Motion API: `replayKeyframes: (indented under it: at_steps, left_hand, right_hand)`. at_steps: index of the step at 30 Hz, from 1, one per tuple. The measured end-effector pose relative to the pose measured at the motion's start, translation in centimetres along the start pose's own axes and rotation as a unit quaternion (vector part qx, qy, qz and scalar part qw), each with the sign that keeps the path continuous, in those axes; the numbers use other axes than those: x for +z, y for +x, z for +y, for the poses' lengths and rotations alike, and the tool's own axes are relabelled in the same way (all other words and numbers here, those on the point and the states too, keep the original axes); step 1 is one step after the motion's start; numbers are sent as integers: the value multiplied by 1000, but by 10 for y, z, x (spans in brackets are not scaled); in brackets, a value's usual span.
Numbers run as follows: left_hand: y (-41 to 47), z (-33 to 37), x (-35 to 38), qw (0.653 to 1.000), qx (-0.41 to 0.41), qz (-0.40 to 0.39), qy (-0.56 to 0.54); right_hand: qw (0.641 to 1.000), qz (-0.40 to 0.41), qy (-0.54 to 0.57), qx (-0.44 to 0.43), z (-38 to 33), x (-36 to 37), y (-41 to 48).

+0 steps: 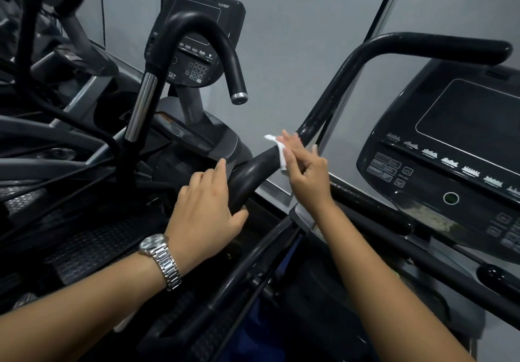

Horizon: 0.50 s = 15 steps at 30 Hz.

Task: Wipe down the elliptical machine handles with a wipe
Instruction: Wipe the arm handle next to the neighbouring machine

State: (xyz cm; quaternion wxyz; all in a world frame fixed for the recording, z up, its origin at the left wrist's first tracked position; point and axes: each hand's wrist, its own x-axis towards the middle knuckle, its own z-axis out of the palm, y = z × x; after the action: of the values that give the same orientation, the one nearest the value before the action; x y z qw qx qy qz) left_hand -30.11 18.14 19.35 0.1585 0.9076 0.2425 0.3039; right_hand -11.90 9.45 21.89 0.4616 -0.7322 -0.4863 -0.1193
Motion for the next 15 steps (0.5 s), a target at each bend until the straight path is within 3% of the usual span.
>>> replayKeyframes:
  at_steps: [3,8,12,15]
  left_hand:
    - [0,1,0,1000,0,-2,-3]
    - [1,1,-1,1000,1,-6,-2]
    - [1,1,-2,1000,2,-17,-3]
    - [4,4,-4,1000,10,-14,-10]
  right_hand:
    - [997,-9,50,-49,0,2,-15]
    - [999,29,-1,34,12,-6,18]
    - [999,12,39,-24,11,-1,-1]
    - [1000,24,15,-4,25,-12,10]
